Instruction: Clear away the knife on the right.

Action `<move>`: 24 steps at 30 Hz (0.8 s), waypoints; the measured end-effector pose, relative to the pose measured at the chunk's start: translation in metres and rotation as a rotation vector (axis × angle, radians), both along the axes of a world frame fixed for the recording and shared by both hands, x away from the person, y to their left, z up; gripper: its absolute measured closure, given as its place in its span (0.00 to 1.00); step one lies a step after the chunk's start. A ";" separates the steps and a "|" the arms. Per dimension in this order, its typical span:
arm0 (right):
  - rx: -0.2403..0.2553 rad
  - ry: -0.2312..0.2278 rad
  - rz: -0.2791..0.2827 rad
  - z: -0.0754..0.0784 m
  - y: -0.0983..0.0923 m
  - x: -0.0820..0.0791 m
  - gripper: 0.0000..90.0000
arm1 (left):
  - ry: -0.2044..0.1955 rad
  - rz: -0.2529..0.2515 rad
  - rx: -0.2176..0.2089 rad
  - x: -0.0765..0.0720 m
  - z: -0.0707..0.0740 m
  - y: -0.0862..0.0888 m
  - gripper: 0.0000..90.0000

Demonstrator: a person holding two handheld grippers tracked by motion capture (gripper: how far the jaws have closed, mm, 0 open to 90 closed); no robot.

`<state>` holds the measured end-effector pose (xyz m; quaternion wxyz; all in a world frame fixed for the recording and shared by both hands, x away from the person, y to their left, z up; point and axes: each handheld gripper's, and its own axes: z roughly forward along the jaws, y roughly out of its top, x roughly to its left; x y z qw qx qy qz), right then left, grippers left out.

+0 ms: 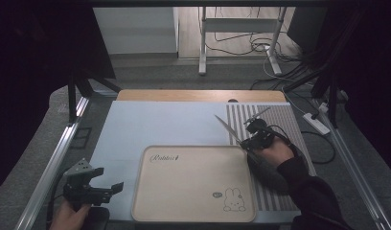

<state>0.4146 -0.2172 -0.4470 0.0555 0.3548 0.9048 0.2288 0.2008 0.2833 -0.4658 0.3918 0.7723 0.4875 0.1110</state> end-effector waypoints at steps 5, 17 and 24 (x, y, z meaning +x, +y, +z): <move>-0.002 0.021 0.037 -0.005 0.014 -0.016 0.89 | 0.000 0.001 -0.004 0.000 0.000 0.000 0.03; -0.055 0.076 0.151 -0.024 0.052 -0.062 0.89 | 0.000 0.001 -0.004 0.001 0.000 0.000 0.02; -0.089 0.093 0.201 -0.032 0.067 -0.085 0.89 | 0.000 0.000 -0.004 0.001 0.000 0.000 0.02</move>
